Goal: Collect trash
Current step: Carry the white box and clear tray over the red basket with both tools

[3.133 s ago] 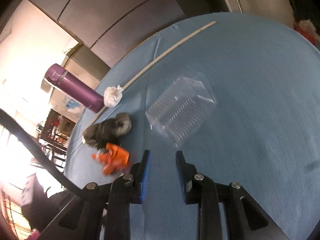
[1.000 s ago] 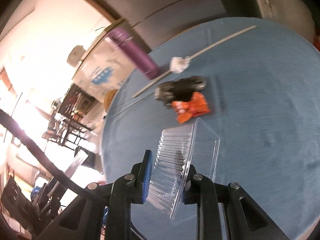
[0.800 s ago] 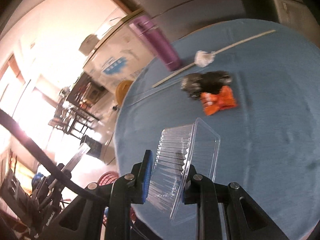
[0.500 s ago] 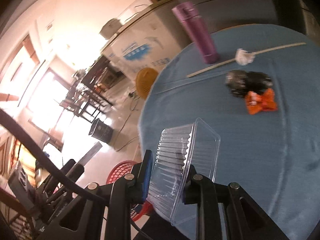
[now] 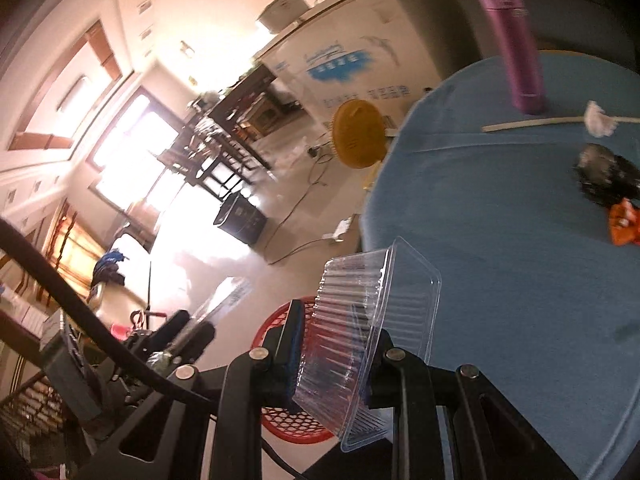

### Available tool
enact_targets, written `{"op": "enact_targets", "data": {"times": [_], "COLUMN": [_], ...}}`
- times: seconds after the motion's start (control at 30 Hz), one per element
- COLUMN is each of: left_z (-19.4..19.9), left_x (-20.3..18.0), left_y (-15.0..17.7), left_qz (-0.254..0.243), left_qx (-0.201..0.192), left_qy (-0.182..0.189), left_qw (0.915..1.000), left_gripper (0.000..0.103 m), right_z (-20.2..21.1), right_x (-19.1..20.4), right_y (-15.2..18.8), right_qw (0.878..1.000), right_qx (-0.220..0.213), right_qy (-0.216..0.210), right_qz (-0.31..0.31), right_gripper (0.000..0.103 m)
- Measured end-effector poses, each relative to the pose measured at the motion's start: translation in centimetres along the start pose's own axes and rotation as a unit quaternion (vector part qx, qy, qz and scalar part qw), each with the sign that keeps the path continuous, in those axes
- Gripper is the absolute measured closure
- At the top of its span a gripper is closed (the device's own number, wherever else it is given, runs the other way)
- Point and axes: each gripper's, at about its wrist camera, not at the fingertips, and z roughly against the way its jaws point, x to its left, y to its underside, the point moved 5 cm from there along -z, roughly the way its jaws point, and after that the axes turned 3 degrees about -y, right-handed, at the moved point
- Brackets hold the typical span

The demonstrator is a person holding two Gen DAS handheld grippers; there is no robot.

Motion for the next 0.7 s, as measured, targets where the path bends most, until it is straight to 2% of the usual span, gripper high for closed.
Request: {"op": "enact_targets", "data": {"times": [0.27, 0.7], "left_z": [-1.1, -3.5], "left_x": [1.6, 3.1], "left_y": [1.2, 4.3], "left_qz": [0.009, 0.012], "left_qx": [0.023, 0.075], "left_qy": [-0.014, -0.03], "left_qw": [0.9996, 0.9966], "left_gripper": [0.06, 0.06], "right_z": [-3.0, -7.9], "right_x": [2.2, 2.8], "right_y": [0.7, 2.6], "right_qw": [0.999, 0.996], "right_qx": [0.025, 0.089], "right_qy": [-0.028, -0.03], "right_qz": [0.015, 0.013], "right_gripper": [0.078, 0.078]}}
